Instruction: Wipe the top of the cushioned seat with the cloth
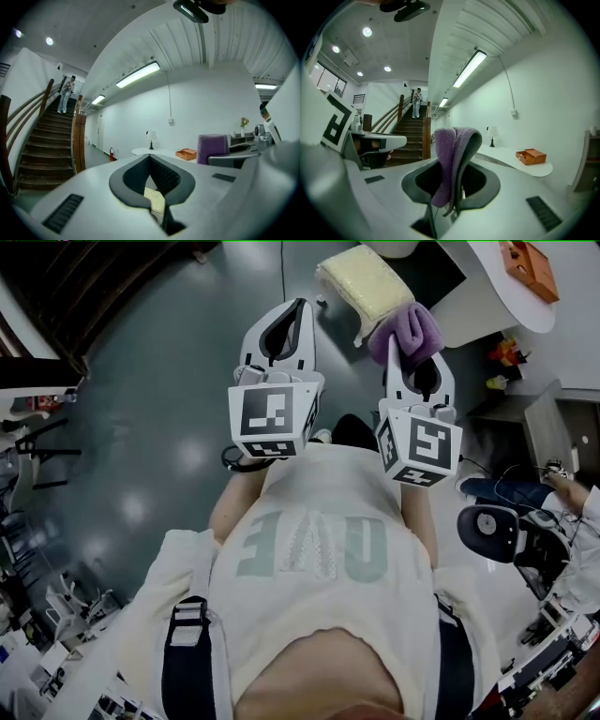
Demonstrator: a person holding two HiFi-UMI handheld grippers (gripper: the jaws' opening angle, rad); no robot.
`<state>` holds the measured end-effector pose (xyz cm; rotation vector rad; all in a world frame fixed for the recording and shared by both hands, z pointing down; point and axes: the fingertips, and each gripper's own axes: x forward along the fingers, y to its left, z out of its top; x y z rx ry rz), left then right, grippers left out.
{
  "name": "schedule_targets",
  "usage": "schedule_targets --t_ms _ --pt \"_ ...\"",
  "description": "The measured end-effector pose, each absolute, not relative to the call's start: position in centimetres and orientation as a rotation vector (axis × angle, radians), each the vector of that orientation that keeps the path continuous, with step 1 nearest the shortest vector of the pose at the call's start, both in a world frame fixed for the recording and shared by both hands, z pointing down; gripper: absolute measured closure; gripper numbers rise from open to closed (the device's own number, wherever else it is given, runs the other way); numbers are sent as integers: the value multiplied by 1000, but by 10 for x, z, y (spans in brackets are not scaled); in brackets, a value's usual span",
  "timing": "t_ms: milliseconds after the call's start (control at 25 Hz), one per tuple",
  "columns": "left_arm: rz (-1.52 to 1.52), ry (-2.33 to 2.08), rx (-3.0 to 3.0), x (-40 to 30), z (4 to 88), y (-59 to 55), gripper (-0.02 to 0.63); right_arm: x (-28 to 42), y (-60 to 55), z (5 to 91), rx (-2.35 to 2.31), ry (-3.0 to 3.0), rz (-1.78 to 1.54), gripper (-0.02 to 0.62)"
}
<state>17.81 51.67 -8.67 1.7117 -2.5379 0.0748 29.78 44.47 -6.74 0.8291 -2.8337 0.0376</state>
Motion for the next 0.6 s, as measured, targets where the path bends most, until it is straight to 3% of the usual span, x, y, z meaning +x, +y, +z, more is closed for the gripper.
schedule_targets --t_ms 600 --pt "50 -2563 1715 118 -66 465 600 250 383 -62 874 -2867 -51 500"
